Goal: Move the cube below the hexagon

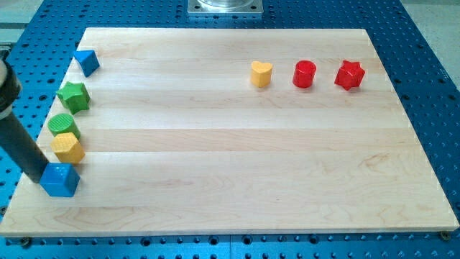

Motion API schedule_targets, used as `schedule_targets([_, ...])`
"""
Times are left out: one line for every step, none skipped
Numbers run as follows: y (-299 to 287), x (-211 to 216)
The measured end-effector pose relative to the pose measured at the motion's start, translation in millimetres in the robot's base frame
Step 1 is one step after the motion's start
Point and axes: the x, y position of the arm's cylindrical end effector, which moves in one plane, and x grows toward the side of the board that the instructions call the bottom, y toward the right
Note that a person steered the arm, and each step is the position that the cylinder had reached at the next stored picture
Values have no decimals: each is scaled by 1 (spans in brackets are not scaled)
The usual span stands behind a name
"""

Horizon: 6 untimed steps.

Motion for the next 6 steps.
schedule_targets([3, 72])
schedule_targets([59, 71])
schedule_targets([115, 32])
schedule_targets([100, 15])
schedule_targets([94, 15])
schedule_targets([87, 20])
